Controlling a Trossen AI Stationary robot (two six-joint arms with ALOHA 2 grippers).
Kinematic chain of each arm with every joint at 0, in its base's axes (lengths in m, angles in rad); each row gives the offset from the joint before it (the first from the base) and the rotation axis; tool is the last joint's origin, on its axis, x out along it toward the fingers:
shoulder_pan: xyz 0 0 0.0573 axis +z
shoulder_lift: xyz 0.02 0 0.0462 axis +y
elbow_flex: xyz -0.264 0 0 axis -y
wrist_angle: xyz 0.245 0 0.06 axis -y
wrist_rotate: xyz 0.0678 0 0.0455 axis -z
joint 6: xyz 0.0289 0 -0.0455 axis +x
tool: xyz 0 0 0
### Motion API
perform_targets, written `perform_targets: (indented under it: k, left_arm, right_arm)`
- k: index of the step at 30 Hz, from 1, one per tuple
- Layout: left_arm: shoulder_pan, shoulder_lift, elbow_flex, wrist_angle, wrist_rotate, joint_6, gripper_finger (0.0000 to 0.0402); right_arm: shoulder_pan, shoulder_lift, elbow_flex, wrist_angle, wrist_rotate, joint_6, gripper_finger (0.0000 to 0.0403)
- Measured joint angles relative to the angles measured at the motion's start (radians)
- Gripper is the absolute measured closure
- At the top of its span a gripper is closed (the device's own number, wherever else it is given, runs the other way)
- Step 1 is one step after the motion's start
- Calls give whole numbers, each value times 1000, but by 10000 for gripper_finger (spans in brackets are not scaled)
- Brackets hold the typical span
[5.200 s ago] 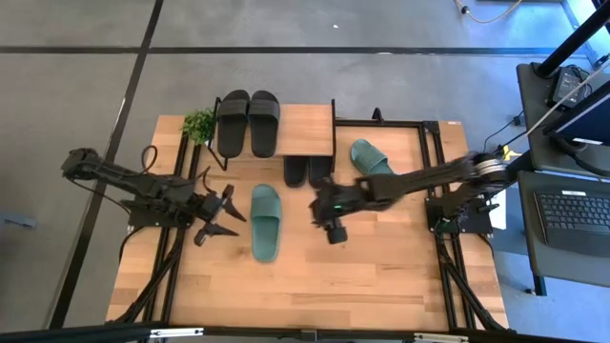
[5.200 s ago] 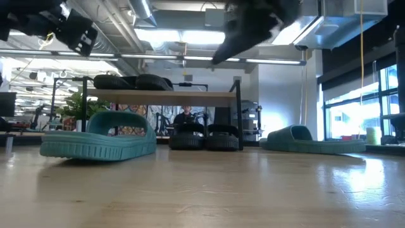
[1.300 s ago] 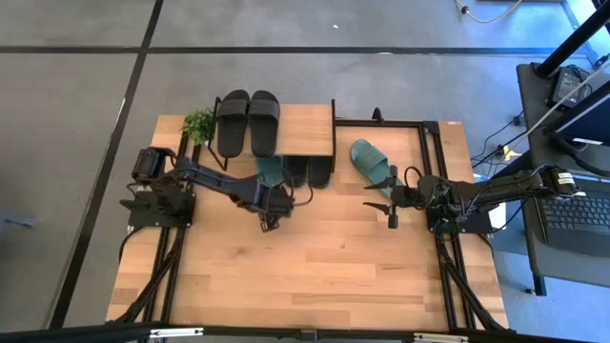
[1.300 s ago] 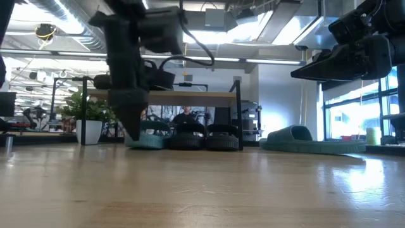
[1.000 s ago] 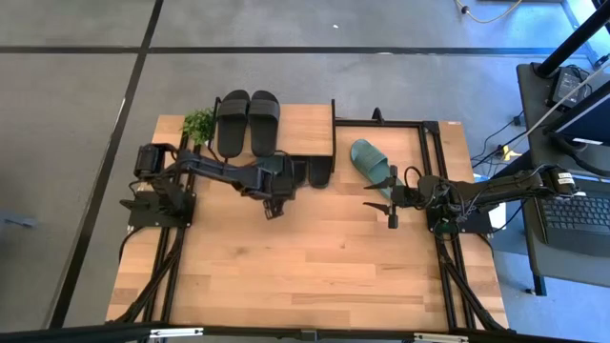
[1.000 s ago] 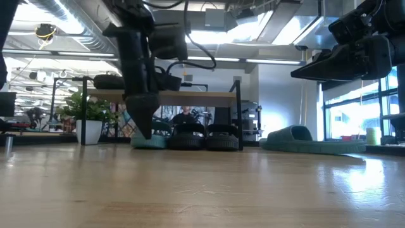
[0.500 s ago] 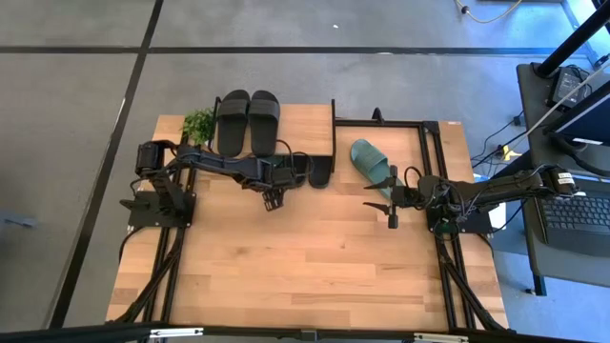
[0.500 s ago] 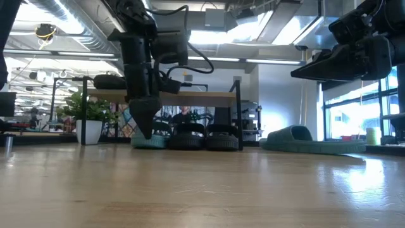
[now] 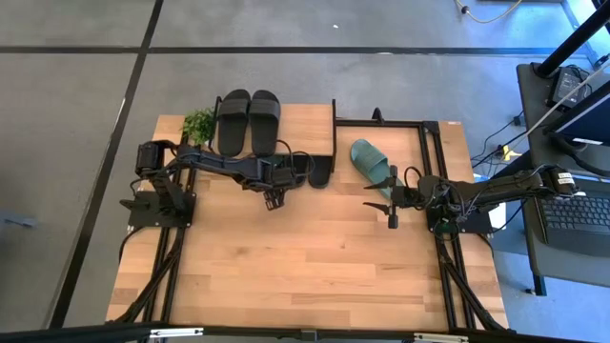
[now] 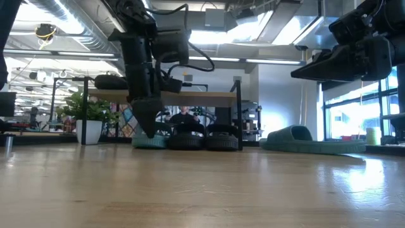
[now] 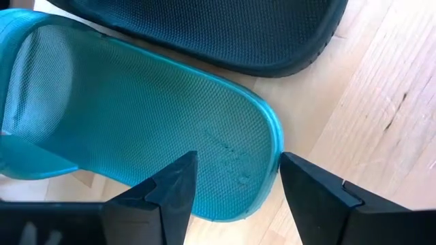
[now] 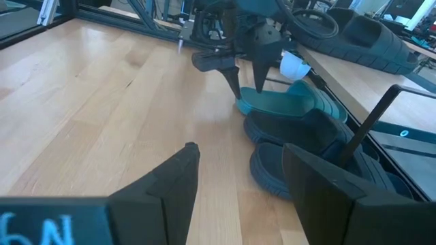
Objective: Pick and place slides into the shelf
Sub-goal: Put the right blue slipper under the shelf, then put the blue slipper under the shelf
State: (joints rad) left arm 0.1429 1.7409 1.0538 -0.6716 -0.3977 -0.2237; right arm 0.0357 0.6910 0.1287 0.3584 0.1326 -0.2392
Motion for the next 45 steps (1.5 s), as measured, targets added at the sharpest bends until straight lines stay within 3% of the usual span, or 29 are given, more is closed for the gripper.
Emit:
perform_targets:
  k: [11, 21, 27, 32, 35, 45]
  left_arm:
    - [-63, -57, 33, -70, 32, -1, 198]
    - [-186, -426, 17, 65, 19, 66, 198]
    - [-209, -695, -137, 222, 22, 127, 198]
    - [-210, -895, -306, 347, 85, 163, 198]
    - [-222, -999, -391, 397, 129, 183, 198]
    - [-243, -1298, -684, 527, 135, 186, 198]
  right_arm:
    - [0, 0, 0, -4, 0, 0, 192]
    - [-5, -3, 0, 21, 19, -2, 192]
    - [-7, -3, 0, 28, 20, -1, 192]
    - [-7, -2, 0, 31, 97, 22, 192]
    - [-7, -3, 0, 46, 146, 25, 192]
    - [-8, -2, 0, 50, 148, 52, 192]
